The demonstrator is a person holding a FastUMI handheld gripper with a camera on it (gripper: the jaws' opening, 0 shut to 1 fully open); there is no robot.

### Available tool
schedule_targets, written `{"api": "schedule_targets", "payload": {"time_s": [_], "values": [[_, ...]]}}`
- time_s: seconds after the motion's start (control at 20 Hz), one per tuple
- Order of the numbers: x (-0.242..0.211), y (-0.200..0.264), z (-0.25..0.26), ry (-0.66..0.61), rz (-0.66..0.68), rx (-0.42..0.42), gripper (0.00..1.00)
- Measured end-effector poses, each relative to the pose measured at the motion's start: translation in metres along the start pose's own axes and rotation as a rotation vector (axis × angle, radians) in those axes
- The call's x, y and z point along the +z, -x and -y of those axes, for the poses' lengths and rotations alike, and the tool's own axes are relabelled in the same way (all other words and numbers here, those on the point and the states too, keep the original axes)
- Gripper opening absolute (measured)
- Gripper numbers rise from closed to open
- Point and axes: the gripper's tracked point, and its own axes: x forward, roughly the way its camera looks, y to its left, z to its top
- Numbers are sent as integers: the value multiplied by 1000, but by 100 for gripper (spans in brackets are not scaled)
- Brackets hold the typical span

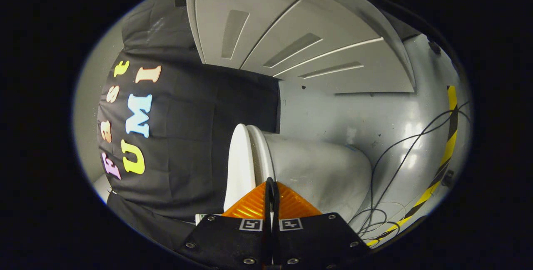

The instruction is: Open the toilet lid.

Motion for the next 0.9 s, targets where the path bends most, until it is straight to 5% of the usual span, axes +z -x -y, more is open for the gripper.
{"api": "schedule_targets", "payload": {"time_s": [0.3, 0.9], "values": [[0, -2, 2, 60, -21, -61, 0], [5, 17, -46, 138, -35, -43, 0]]}}
